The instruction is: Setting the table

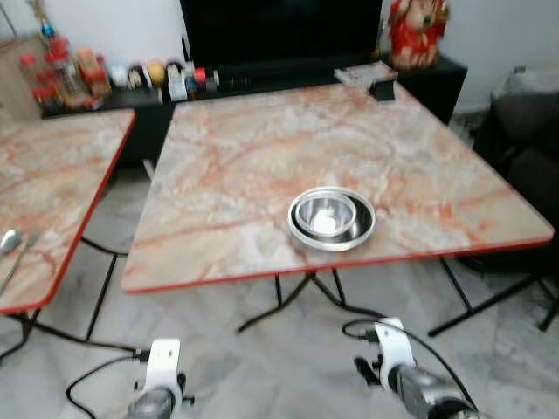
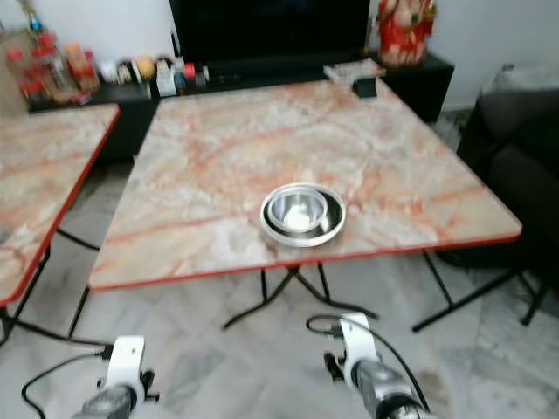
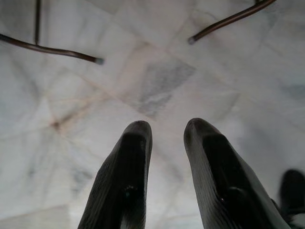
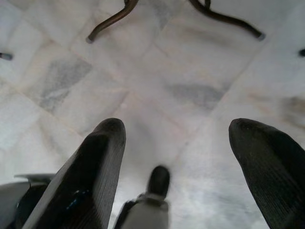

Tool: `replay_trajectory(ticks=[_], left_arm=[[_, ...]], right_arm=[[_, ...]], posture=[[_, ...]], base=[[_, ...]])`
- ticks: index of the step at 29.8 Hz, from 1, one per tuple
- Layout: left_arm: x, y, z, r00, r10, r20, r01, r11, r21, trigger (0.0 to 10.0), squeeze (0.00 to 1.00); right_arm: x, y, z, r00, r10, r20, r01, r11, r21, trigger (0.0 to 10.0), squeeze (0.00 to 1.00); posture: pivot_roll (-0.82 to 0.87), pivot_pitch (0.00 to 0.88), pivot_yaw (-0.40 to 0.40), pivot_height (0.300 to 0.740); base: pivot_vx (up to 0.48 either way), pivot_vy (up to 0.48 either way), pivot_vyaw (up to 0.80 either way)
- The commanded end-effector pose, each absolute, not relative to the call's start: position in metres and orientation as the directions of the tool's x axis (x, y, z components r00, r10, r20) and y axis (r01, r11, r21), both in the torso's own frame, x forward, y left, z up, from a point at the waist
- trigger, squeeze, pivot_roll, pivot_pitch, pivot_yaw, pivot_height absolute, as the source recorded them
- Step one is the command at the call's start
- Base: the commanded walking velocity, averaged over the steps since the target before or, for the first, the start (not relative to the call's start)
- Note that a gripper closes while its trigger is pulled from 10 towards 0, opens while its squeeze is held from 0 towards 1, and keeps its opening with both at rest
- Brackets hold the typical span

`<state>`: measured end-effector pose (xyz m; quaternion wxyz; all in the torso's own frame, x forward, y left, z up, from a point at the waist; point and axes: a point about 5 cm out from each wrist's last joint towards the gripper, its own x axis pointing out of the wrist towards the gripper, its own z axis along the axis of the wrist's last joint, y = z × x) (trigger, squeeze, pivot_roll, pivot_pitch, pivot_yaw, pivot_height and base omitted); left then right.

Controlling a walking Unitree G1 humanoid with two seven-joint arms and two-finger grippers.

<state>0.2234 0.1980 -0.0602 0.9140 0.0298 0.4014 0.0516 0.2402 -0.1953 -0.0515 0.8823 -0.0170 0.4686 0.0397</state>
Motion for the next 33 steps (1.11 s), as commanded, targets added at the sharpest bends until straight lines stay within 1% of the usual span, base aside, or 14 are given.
replay_trajectory(ticks=[1, 15, 33], left_arm=[[0.2253, 0.1994, -0.0589, 0.672, 0.123, -0.73, -0.061, 0.992, 0.111, 10.0, 0.0], [0.2289, 0.203, -0.0561, 0.676, 0.141, -0.723, -0.079, 0.99, 0.119, 10.0, 0.0], [0.2319, 0.2034, -0.0542, 0.679, 0.151, -0.719, -0.089, 0.988, 0.123, 10.0, 0.0]], right_arm=[[0.2412, -0.1963, -0.0507, 0.564, 0.05, -0.824, -0.069, 0.998, 0.013, 10.0, 0.0], [0.2439, -0.196, -0.0489, 0.57, 0.048, -0.821, -0.062, 0.998, 0.015, 10.0, 0.0], [0.2475, -0.1955, -0.0464, 0.585, 0.052, -0.81, -0.065, 0.998, 0.017, 10.0, 0.0]], posture=[[-0.09, 0.009, 0.097, 0.74], [-0.07, 0.056, 0.105, 0.74], [-0.06, 0.078, 0.104, 0.74]], base=[[0.0, 0.48, 0.0], [0.0, 0.48, 0.0], [0.0, 0.48, 0.0]])
